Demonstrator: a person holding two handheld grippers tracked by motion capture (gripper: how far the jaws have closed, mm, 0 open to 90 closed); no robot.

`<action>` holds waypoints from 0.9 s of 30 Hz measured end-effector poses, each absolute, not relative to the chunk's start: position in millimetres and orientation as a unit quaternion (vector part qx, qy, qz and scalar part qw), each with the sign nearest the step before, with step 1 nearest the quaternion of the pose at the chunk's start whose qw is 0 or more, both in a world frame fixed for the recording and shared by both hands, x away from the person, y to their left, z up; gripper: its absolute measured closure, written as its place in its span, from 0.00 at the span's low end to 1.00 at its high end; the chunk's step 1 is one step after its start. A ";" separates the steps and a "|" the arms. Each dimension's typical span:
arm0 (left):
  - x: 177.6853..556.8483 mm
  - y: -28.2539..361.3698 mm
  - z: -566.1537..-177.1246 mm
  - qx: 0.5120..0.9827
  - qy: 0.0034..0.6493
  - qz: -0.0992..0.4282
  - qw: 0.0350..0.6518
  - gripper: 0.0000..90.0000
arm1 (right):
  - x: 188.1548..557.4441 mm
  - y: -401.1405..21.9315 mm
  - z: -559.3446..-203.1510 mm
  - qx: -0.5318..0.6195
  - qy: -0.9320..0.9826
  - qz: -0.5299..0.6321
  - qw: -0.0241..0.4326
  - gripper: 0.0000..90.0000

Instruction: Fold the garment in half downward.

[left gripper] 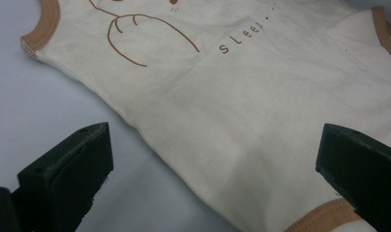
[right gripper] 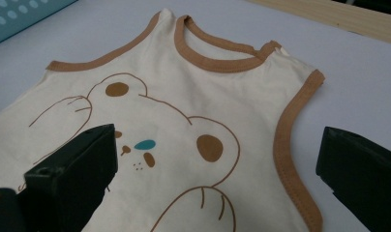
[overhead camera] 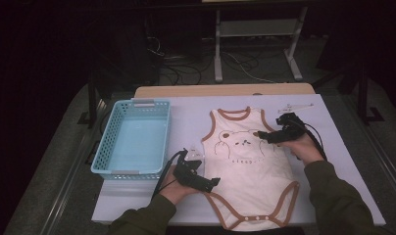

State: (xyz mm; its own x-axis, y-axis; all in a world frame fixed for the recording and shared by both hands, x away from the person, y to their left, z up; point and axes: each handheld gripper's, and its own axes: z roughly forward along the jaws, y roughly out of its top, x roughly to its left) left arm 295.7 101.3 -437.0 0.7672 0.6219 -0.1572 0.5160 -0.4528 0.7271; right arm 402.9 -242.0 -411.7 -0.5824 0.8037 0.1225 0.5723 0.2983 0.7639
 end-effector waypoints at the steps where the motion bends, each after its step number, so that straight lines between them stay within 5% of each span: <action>1: 295.7 101.3 -437.1 0.850 0.334 0.066 0.402 0.00 | 404.0 -241.8 -411.3 0.434 0.793 0.403 0.144 0.01; 27: 298.8 96.3 -435.6 0.846 0.339 0.072 0.405 0.00 | 443.0 -241.0 -414.3 0.456 0.777 0.409 0.145 0.01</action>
State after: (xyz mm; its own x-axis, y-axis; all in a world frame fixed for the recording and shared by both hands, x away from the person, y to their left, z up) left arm 298.8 96.3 -435.6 0.7600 0.6318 -0.1523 0.5149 -0.4423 0.7343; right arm 443.0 -241.0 -414.3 -0.5420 0.8273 0.1481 0.5910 0.2499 0.7669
